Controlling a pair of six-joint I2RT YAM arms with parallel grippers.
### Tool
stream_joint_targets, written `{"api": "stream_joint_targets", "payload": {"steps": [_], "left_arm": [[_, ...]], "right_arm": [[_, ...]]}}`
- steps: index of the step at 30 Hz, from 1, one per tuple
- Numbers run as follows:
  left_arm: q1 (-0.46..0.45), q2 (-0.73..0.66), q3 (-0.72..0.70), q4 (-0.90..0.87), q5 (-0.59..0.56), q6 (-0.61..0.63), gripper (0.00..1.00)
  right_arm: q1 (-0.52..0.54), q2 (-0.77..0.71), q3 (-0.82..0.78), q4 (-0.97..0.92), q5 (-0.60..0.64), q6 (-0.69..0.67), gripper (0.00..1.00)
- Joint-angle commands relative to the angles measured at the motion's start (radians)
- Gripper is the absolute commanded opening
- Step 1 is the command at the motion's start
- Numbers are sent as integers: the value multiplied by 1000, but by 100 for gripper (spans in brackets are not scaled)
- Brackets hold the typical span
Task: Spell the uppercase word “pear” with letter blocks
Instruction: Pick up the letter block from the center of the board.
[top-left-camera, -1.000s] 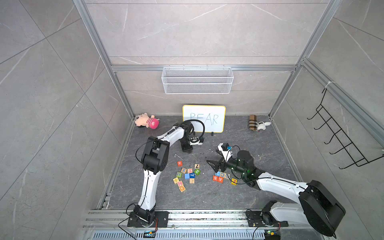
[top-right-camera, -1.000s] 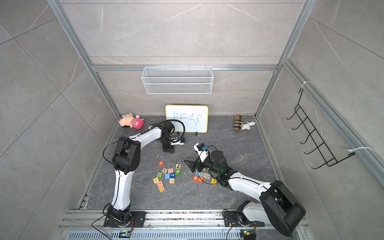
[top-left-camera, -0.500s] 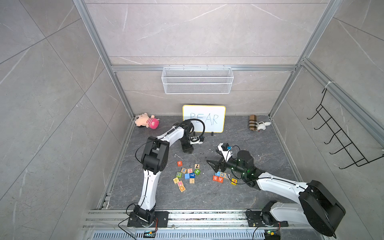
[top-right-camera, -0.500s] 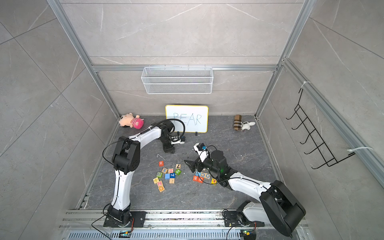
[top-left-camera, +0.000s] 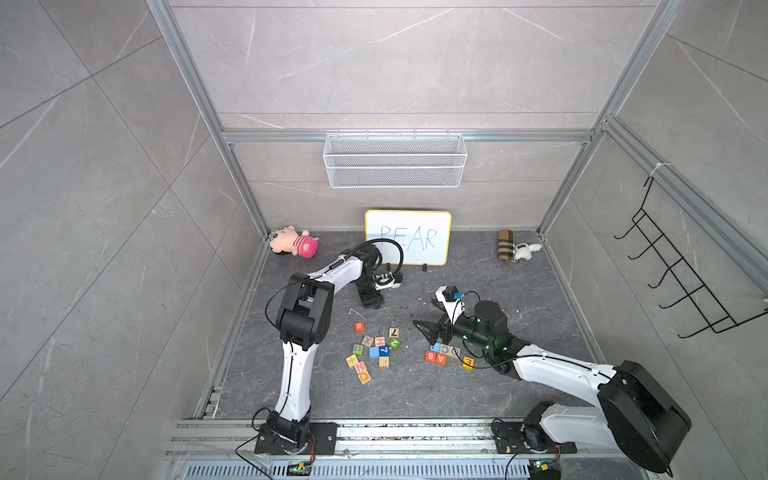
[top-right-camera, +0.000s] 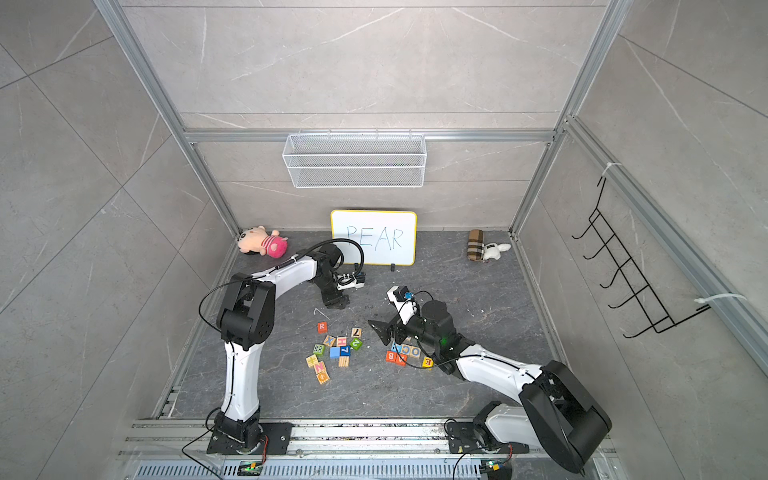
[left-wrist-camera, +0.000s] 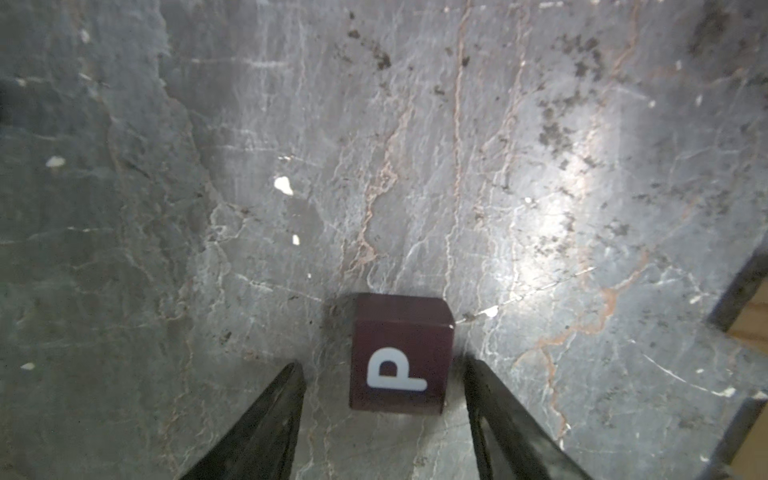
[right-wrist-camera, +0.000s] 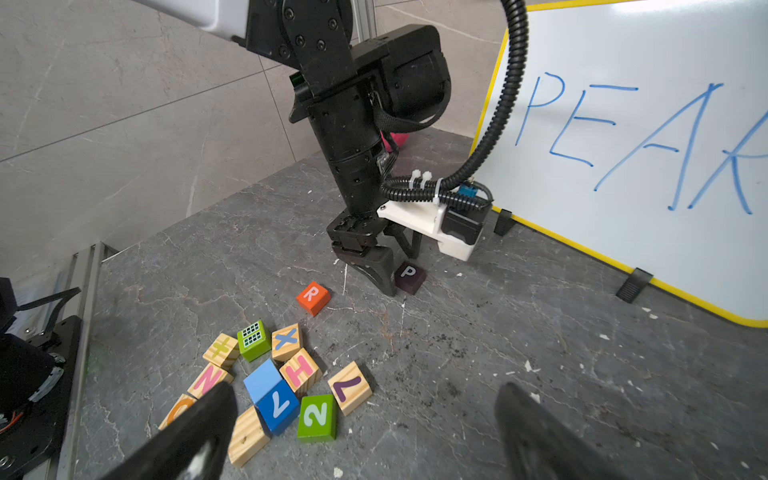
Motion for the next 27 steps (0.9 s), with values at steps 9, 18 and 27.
{"api": "stream_joint_targets", "payload": {"steps": [9, 18, 27], "left_arm": [[39, -44, -12, 54, -12, -37, 66], [49, -83, -28, 49, 20, -71, 70], [38, -215, -143, 95, 151, -164, 68]], "right_arm": [[3, -22, -19, 26, -17, 9, 99], [4, -25, -19, 23, -17, 8, 99], [3, -17, -15, 24, -20, 11, 99]]}}
